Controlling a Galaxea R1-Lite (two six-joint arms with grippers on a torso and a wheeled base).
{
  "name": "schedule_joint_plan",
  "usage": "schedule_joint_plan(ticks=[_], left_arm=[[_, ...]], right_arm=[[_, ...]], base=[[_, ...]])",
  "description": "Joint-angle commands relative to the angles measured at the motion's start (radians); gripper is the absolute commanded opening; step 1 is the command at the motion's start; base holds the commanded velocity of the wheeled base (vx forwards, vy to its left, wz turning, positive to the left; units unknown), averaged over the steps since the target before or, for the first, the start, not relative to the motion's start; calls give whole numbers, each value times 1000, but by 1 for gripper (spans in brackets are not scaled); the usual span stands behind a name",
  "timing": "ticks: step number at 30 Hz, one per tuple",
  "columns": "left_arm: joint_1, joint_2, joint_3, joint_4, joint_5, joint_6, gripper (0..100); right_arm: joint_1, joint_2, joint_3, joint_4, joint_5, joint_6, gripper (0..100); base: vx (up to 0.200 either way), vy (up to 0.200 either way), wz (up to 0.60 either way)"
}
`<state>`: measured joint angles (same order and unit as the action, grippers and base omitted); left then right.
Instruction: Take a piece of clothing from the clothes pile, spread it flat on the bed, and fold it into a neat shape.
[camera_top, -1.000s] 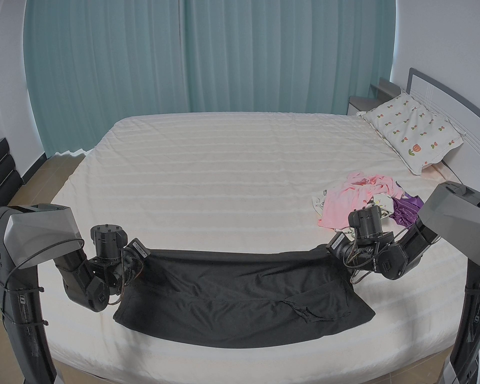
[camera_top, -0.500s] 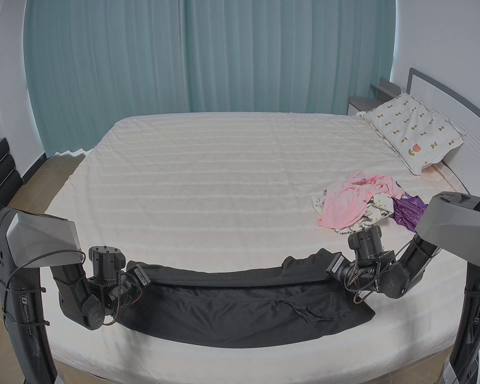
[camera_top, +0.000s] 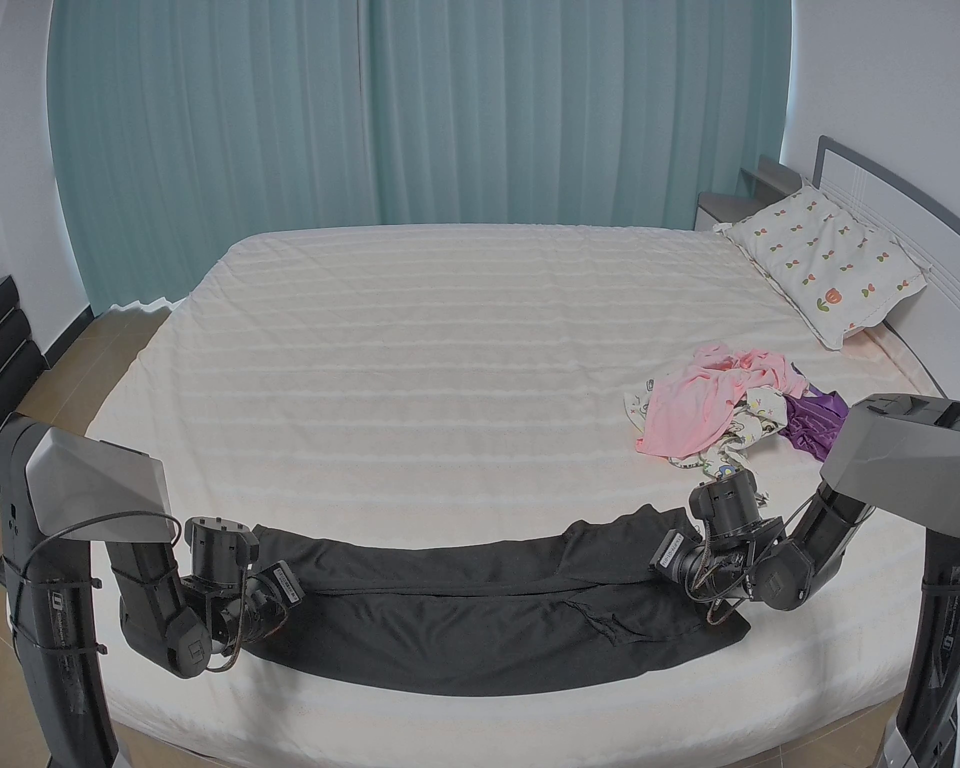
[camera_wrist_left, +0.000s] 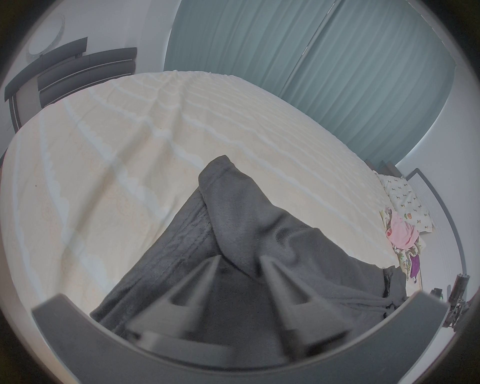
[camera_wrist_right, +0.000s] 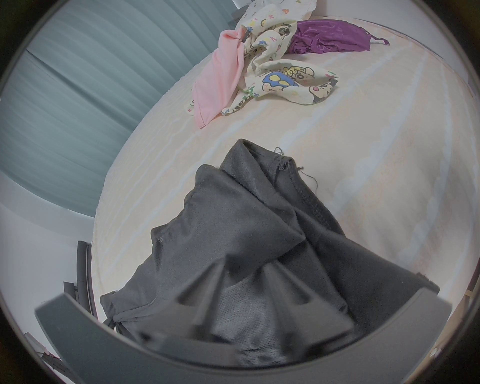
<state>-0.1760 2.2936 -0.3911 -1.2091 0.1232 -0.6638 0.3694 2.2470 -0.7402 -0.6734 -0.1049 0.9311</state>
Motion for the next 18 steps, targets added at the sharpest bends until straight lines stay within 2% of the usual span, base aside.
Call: schedule_joint_plan(ticks=[1, 9, 15, 18], left_arm=[[-7, 0, 24, -6, 1, 1, 100], [6, -100, 90, -6, 1, -3, 100], [89, -206, 103, -6, 0, -11, 100], [113, -232, 106, -6, -8, -71, 100]], right_arm=[[-1, -7, 2, 0, 1, 0, 100], [-30, -124, 13, 3, 5, 5, 100], [-53, -115, 7, -3, 17, 9, 100], [-46, -127, 27, -5, 37, 15, 100]], base=[[0, 0, 0], [0, 0, 0], [0, 0, 0], [0, 0, 0]])
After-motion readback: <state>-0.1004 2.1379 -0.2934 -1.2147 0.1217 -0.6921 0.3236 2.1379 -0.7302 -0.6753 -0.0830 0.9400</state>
